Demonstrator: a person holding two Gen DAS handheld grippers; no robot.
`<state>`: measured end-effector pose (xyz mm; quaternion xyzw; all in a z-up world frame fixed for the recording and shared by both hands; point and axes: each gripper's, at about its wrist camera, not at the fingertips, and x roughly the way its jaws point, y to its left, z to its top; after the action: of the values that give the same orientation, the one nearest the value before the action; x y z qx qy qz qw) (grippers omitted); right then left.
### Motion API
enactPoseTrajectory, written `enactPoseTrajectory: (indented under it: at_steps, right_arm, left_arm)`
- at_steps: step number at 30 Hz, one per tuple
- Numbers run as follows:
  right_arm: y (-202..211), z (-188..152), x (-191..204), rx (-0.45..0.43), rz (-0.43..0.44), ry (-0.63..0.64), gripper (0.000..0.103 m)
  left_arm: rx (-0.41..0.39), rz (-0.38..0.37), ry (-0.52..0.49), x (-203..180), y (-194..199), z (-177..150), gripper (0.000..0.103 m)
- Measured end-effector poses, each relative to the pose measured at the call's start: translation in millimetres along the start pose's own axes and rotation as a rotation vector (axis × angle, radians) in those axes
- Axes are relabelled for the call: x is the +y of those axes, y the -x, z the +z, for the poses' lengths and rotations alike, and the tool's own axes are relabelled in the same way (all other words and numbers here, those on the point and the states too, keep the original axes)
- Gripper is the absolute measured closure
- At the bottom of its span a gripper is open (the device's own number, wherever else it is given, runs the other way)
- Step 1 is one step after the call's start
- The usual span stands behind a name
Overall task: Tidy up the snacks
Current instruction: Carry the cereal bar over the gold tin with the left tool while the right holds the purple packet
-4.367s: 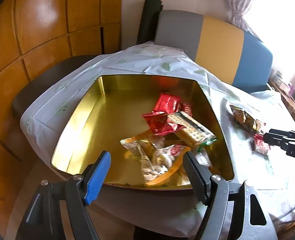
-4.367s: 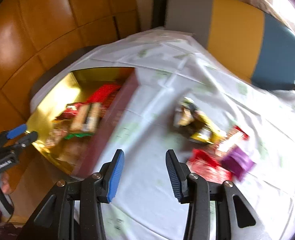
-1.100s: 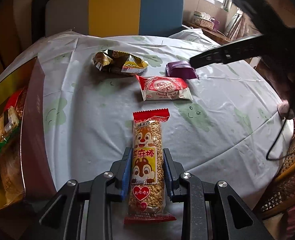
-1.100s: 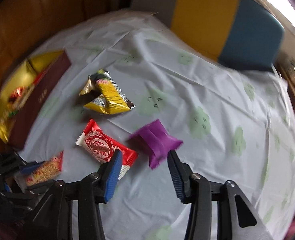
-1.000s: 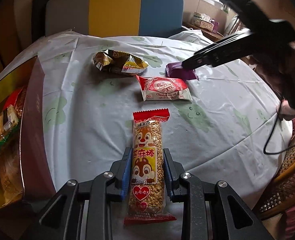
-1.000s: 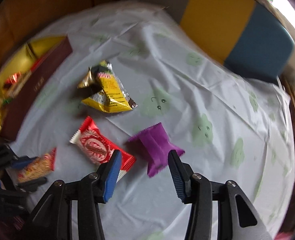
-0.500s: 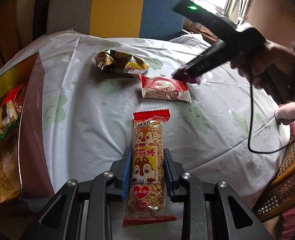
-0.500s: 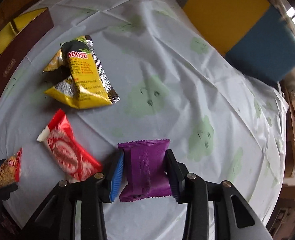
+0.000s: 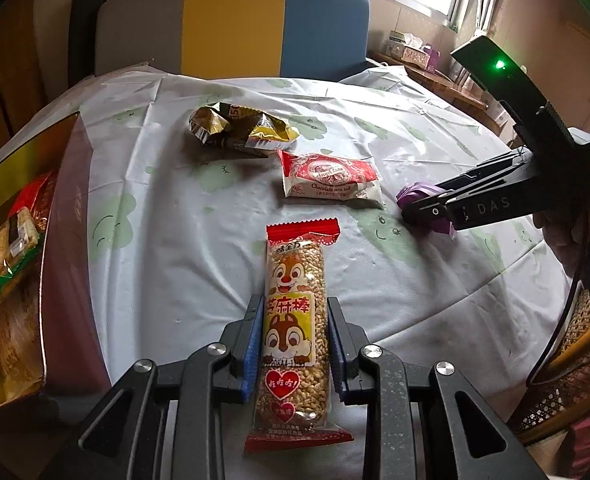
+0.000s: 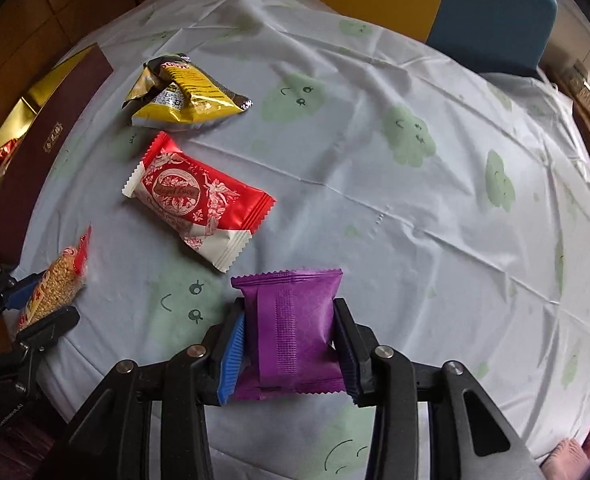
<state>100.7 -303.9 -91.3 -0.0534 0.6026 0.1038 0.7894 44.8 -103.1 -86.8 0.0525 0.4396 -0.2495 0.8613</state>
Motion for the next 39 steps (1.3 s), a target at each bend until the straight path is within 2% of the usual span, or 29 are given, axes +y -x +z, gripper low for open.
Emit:
enactPoseTrajectory:
  at_steps: [3, 10, 15, 19, 26, 30, 39]
  right_arm:
    - [-2, -2, -8, -0.016, 0.010, 0.001, 0.061]
    - [0, 1, 3, -0.032, -0.043, 0.059, 0.061]
    - [2, -2, 15, -0.041, -0.068, 0.090, 0.061]
    - [2, -3, 17, -0.043, -0.073, 0.099, 0.061]
    - [-1, -4, 39, -0.065, -0.121, 0.164, 0.061]
    - [1, -6, 44, -0.070, -0.132, 0.179, 0.061]
    - [1, -7, 47, -0.081, -0.150, 0.208, 0.061]
  left_arm:
    - [0.001, 0.014, -0.002, -4, 0, 1, 0.074]
    - [0.009, 0.026, 0.010, -5, 8, -1, 0.074]
    - [-0.037, 0.015, 0.045, 2, 35, 2, 0.074]
    - [-0.073, 0.035, 0.080, 10, 57, 6, 0.074]
    - [-0.157, 0.180, 0.176, 49, 101, 15, 0.074]
    - [-0.176, 0.244, 0.222, 74, 117, 12, 0.074]
    - [-0.166, 0.293, 0.312, 106, 129, -8, 0.074]
